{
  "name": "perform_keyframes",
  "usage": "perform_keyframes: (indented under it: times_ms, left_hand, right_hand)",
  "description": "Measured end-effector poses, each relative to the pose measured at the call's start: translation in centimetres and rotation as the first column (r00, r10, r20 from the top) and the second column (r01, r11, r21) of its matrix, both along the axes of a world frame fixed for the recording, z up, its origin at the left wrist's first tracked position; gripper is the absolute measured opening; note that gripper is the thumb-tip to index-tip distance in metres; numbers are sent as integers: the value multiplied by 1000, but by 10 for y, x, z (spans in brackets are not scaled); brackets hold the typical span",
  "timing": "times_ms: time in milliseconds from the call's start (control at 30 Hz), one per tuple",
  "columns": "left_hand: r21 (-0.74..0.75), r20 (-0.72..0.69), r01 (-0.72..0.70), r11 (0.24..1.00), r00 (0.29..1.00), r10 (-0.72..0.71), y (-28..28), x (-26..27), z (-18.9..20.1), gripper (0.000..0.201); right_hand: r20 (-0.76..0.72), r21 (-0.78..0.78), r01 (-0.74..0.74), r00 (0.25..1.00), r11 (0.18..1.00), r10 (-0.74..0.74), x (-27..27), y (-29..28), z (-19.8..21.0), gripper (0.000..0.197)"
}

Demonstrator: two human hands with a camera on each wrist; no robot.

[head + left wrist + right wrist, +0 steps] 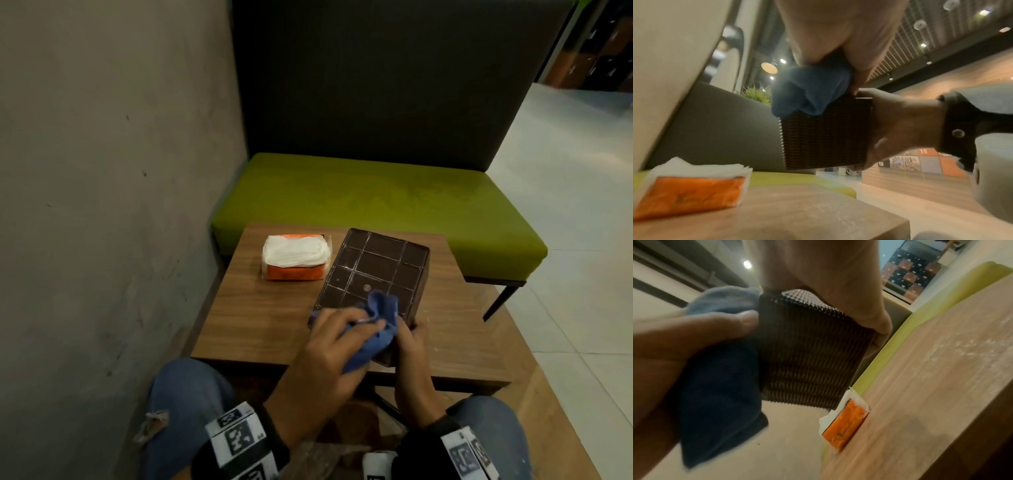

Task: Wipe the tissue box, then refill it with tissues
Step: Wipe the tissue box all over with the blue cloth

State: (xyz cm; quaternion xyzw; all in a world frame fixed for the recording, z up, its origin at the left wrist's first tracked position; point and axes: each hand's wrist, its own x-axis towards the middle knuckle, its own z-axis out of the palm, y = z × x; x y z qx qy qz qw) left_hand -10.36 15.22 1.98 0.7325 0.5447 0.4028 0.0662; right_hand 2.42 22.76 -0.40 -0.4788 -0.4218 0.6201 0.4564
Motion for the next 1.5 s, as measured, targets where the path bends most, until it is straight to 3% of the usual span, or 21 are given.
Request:
perform_keyframes:
  times_ms: [133, 300, 367, 433, 500, 533, 633, 733, 800, 900, 967, 1100, 1267, 1433, 1500]
  left_hand:
    - [-51, 11, -82, 995, 997, 82, 9, -18, -1, 44]
    - [-85, -104, 89, 992, 990, -98, -3, -14, -5, 38]
    - [-60, -104, 62, 996, 992, -68, -3, -29, -9, 36]
    - [-45, 66, -68, 997, 995, 71, 8, -46, -9, 35]
    - [-58, 343, -181, 982, 920, 190, 25, -52, -3, 29]
    - [-56, 411, -203, 978, 888, 208, 31, -51, 0, 27]
    - [-75, 225, -106, 992, 967, 120, 23, -41, 1, 29]
    - [-175, 126, 50, 983, 992, -28, 5, -41, -4, 29]
    - [-120, 136, -32, 992, 990, 48, 16, -43, 2, 28]
    - [-23, 219, -191, 981, 957, 192, 34, -36, 12, 25]
    - [-64, 224, -171, 983, 957, 181, 28, -27, 7, 24]
    - [-158, 178, -78, 984, 978, 106, 3, -28, -13, 27]
    - [-57, 157, -246, 968, 955, 252, 29, -31, 2, 28]
    - [-197, 79, -97, 976, 990, 114, 4, -32, -7, 29]
    - [-191, 38, -105, 976, 993, 114, 11, -38, -1, 26]
  right_hand:
    - [-37, 53, 40, 999, 998, -38, -4, -5, 2, 89]
    - [-20, 63, 30, 999, 998, -29, -1, -5, 6, 84]
    - [-41, -1, -19, 999, 1000, 19, 5, -6, 3, 79]
    - [-46, -35, -99, 994, 994, 98, 7, -10, -1, 78]
    - [-31, -39, -147, 989, 988, 146, 6, -15, -2, 75]
    - [-42, -42, -143, 989, 989, 141, 5, -16, -2, 70]
    - [-67, -42, -94, 994, 995, 91, 8, -9, -3, 64]
    - [17, 5, -120, 993, 993, 120, 18, -2, -1, 78]
    - [35, 6, -164, 986, 986, 164, 17, -3, -2, 93]
    - [24, 33, -146, 989, 989, 145, 10, -6, -2, 86]
    - [18, 33, -114, 993, 993, 114, 12, -4, -2, 76]
    - [67, 14, -150, 987, 989, 149, 19, -7, -9, 85]
    - [12, -13, -117, 993, 993, 117, 5, -15, -17, 73]
    - [47, -1, -83, 995, 997, 83, 13, -8, -18, 80]
    - [58, 6, -105, 993, 994, 104, 12, -9, -20, 85]
